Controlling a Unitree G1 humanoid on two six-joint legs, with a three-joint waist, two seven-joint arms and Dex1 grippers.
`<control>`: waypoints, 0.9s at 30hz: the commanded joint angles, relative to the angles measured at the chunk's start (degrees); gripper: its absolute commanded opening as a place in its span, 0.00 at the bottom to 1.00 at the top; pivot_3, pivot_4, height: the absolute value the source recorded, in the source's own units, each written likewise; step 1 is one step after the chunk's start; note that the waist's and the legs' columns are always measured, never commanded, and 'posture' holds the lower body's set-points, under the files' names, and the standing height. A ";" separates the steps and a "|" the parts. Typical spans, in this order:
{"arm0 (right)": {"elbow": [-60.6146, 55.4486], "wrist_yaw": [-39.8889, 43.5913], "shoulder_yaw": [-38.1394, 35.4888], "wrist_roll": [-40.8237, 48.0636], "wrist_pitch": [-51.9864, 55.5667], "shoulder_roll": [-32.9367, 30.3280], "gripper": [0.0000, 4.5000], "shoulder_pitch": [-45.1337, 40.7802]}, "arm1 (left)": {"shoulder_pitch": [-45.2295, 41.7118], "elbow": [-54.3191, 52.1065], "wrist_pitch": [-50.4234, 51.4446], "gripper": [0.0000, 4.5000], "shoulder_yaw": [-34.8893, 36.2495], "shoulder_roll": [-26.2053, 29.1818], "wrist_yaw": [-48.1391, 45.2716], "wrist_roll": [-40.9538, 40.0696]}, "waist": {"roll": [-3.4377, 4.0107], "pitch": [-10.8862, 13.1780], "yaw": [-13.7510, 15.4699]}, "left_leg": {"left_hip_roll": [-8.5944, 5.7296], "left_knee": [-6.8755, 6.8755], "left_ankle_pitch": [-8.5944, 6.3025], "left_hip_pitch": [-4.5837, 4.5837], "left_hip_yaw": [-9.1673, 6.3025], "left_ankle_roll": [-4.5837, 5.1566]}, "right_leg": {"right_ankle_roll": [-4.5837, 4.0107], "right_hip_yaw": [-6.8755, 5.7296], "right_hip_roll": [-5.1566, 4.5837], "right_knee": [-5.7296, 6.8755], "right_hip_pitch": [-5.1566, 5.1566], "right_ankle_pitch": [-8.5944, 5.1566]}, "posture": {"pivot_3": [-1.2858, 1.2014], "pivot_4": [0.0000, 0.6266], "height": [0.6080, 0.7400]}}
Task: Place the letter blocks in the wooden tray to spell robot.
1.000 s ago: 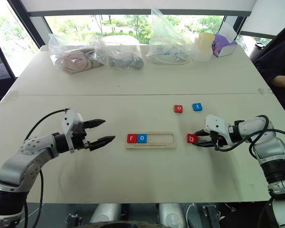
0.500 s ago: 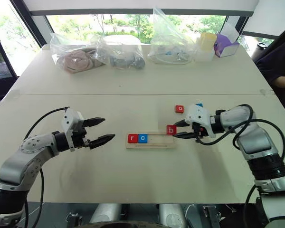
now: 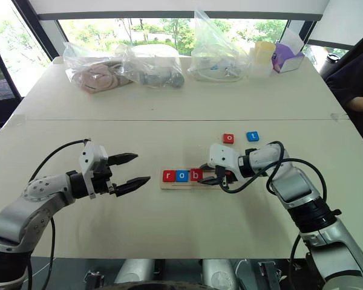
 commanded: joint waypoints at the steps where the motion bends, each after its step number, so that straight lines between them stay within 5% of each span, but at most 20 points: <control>1: -1.51 -0.62 0.30 -0.29 -0.24 0.69 0.24 -0.89 | -0.08 -2.32 0.15 1.00 0.84 0.55 0.21 -0.99 | 0.00 0.00 0.00 | 0.00 0.00 0.00 0.00 -0.01 0.00 | 0.00 0.00 0.01 0.00 0.00 0.00 | 0.52 0.24 1.00; 18: -0.76 -1.81 1.26 -1.38 -0.47 1.39 0.24 -1.13 | -0.95 -1.81 0.22 1.00 0.29 0.41 0.60 -0.81 | 0.00 0.00 -0.01 | 0.00 0.00 0.00 0.00 0.00 0.00 | 0.00 -0.01 0.03 0.01 0.00 0.00 | 0.52 0.24 1.00; 25: -0.86 -1.58 1.13 -1.50 -0.40 1.62 0.99 -1.15 | -1.06 -1.64 0.13 1.00 0.25 0.26 0.90 -0.73 | 0.00 0.00 -0.01 | 0.00 0.00 0.00 0.00 0.00 0.00 | 0.00 -0.01 0.03 0.00 0.00 0.00 | 0.52 0.24 1.00; 27: -0.94 -1.63 0.81 -1.31 -0.21 1.71 0.99 -1.30 | -1.18 -1.54 0.13 1.00 0.17 0.16 1.04 -0.69 | 0.00 0.00 -0.01 | 0.00 0.00 0.00 0.00 0.00 0.00 | 0.00 -0.01 0.03 0.01 0.00 0.00 | 0.52 0.24 1.00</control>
